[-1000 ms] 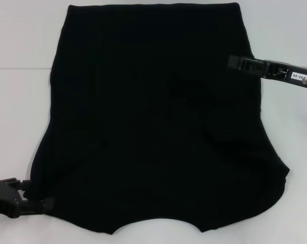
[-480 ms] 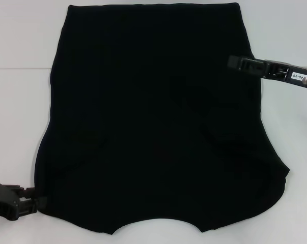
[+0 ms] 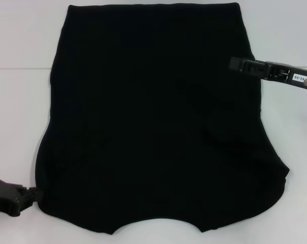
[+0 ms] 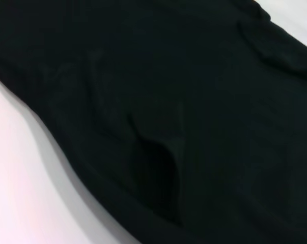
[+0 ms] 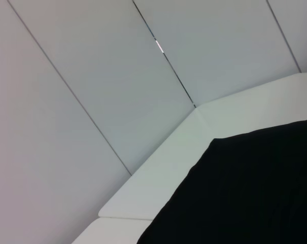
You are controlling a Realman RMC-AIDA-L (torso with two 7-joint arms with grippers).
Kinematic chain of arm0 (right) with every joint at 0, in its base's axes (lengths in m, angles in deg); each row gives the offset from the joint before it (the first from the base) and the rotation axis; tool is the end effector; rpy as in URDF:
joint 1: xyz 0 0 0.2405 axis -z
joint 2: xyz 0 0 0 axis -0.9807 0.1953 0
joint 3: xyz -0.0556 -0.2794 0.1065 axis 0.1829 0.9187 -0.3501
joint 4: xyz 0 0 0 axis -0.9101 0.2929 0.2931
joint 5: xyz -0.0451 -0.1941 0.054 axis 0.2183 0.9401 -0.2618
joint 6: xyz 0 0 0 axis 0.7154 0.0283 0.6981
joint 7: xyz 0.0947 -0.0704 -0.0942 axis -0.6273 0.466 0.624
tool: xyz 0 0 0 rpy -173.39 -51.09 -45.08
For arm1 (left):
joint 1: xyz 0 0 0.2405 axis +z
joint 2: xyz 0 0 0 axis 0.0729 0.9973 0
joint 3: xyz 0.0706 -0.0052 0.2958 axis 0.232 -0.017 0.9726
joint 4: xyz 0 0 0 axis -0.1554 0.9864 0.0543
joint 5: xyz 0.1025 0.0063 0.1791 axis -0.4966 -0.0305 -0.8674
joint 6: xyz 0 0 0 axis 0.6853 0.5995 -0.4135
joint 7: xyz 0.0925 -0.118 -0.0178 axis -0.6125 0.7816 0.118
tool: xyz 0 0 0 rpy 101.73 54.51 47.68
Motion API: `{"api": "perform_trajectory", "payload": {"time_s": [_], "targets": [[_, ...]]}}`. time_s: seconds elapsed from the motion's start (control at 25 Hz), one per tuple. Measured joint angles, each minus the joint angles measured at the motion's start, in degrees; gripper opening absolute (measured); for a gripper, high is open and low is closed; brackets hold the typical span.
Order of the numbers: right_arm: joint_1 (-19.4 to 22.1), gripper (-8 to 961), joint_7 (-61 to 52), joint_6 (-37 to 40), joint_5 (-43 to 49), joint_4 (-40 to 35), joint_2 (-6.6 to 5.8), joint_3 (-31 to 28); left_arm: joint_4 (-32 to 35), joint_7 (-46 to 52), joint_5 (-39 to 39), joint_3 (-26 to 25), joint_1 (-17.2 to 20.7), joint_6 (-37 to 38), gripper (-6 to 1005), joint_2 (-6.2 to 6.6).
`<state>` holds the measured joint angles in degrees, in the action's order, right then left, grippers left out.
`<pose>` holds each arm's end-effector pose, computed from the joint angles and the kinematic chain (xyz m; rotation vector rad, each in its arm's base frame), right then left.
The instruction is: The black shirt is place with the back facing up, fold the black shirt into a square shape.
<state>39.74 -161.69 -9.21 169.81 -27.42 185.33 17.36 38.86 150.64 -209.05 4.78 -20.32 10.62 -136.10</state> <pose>0.2671 0.4393 0.0103 -2.2966 1.1250 0.9168 -0.3893 0.2978 0.0138 -2.4682 -1.0839 -0.1700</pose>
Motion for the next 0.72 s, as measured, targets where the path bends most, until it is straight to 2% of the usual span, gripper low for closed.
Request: {"api": "perform_trajectory", "payload": {"time_s": [0.16, 0.24, 0.52, 0.72], "targets": [[0.75, 558, -0.05, -0.34, 0.47, 0.22, -0.64, 0.39, 0.0, 1.93, 0.72, -0.17, -0.66, 1.14, 92, 0.11], [1.38, 558, -0.47, -0.37, 1.39, 0.33, -1.28, 0.54, 0.0, 2.83, 0.87, -0.29, -0.93, 1.73, 73, 0.22], [5.74, 557, -6.78, 0.22, 7.49, 0.03, -4.63, 0.35, -0.05, 4.03, 2.17, -0.55, -1.44, 4.64, 63, 0.41], [9.1, 536, -10.96, 2.11, 11.11, -0.22, -7.5, 0.15, -0.43, 4.55, 2.49, -0.58, -1.58, 4.96, 63, 0.49]]}}
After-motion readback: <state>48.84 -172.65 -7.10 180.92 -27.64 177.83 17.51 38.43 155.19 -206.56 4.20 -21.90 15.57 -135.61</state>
